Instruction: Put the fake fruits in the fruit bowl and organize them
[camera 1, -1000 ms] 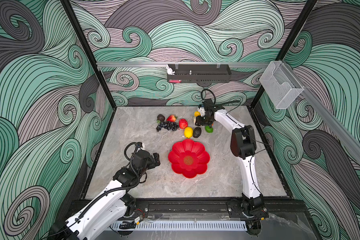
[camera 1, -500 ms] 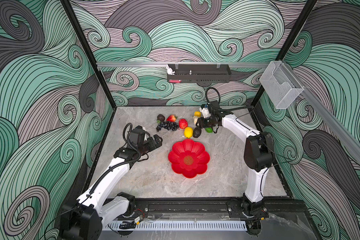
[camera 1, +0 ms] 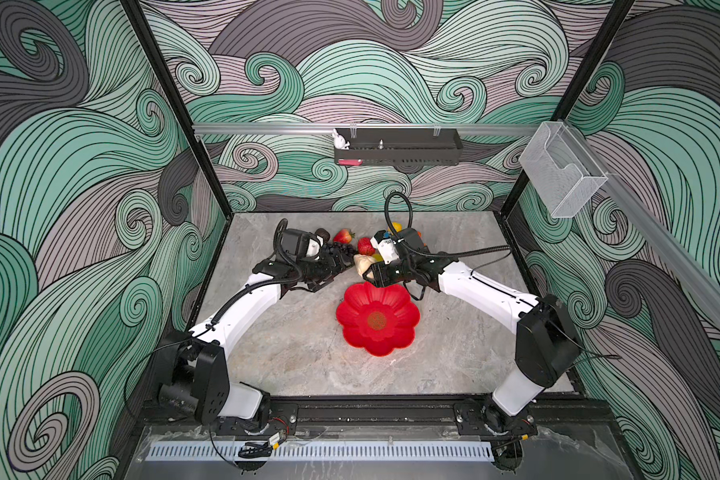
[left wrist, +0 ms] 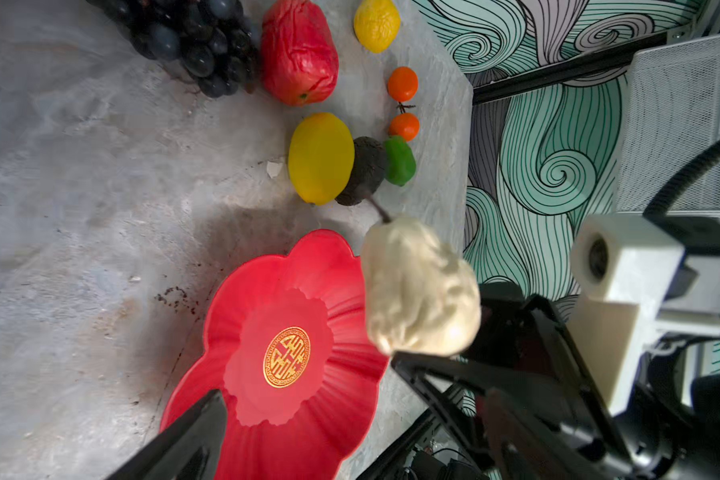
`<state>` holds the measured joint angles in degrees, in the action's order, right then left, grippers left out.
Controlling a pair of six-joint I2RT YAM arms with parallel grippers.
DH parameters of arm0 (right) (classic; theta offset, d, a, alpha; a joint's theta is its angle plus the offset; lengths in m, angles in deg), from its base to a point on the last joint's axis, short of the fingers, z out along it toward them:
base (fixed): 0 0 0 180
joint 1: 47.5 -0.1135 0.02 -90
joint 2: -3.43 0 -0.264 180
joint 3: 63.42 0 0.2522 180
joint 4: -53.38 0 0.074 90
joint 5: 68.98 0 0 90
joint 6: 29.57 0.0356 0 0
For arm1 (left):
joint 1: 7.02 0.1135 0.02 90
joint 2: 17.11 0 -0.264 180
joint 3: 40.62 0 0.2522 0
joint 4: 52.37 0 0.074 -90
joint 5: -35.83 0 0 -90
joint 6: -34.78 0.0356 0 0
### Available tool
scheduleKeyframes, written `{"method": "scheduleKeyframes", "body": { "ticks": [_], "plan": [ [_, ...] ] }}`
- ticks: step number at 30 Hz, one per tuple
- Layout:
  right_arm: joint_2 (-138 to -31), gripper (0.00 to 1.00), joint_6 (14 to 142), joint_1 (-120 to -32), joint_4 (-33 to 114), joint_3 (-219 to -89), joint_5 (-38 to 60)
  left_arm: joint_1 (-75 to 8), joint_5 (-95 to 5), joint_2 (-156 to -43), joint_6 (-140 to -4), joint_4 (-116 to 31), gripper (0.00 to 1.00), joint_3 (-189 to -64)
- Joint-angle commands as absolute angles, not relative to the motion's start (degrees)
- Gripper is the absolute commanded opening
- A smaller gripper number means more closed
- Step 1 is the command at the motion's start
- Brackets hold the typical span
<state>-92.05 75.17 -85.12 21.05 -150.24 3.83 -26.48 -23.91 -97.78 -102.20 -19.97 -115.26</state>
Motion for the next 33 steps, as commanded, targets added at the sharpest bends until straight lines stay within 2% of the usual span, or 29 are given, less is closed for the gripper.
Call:
{"method": "scheduleKeyframes", "body": {
  "ticks": [1,6,14,18,25,33],
  "plan": [
    [-88.83,0.52,76.08,-87.25,24.32,-148.32,2.35,-27.56,-22.82,-96.18,-107.37,-25.26,0.98,-113.55],
    [-86.15,0.52,77.8,-90.22,27.91,-143.68,1.86,-29.01,-23.5,-93.34,-111.93,-30.08,0.89,-109.02],
    [-83.67,0.51,80.53,-92.58,32.87,-138.98,2.98,-30.53,-25.21,-89.9,-112.74,-28.52,0.78,-105.4],
    [-82.79,0.51,81.21,-92.93,34.55,-137.75,2.84,-30.95,-25.09,-88.82,-114.07,-29.52,0.77,-103.08],
    [-81.98,0.5,82.57,-94.02,36.78,-136.08,2.01,-32.47,-25.43,-89.04,-114.28,-29.99,0.72,-103.42],
    [-81.56,0.5,83.2,-95.35,37.62,-135.27,3.29,-33.63,-25.96,-90.71,-114.9,-29.99,0.6,-103.91]
  ]
}}
